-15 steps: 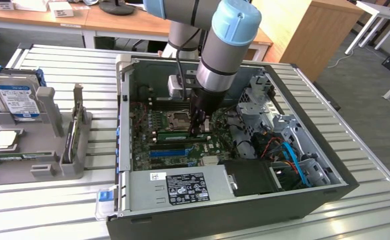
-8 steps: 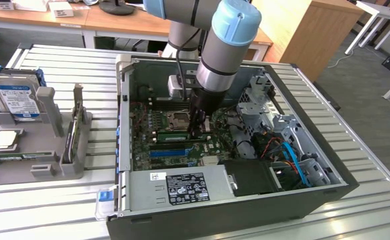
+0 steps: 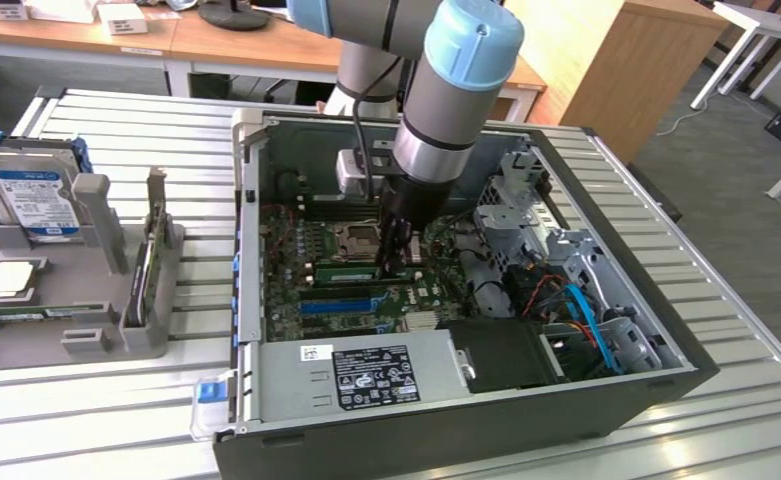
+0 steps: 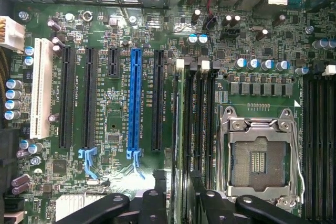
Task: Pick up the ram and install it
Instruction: 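Insert the ram into the slot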
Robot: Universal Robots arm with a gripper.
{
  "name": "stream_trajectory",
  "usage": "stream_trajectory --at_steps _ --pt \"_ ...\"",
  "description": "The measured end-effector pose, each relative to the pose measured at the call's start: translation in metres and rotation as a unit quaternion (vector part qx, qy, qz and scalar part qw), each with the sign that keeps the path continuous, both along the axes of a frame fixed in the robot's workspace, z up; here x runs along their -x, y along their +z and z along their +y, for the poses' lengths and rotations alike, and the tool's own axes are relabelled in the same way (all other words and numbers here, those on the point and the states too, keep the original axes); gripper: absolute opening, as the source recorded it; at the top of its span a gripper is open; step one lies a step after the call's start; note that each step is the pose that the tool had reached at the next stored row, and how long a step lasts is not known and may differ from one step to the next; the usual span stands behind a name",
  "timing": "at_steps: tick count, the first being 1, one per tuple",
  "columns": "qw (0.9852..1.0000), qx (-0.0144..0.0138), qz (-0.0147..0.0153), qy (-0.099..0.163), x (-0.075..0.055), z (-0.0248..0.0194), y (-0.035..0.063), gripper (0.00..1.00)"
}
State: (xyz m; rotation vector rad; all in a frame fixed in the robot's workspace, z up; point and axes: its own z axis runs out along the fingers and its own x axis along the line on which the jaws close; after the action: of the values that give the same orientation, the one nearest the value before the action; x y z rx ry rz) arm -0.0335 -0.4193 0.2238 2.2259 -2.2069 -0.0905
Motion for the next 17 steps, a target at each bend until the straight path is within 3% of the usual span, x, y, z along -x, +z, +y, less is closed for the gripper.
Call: stream_trajectory --at_steps 17 --pt "1.0 -0.0001 0.0 0.0 0.0 0.0 0.0335 0.31"
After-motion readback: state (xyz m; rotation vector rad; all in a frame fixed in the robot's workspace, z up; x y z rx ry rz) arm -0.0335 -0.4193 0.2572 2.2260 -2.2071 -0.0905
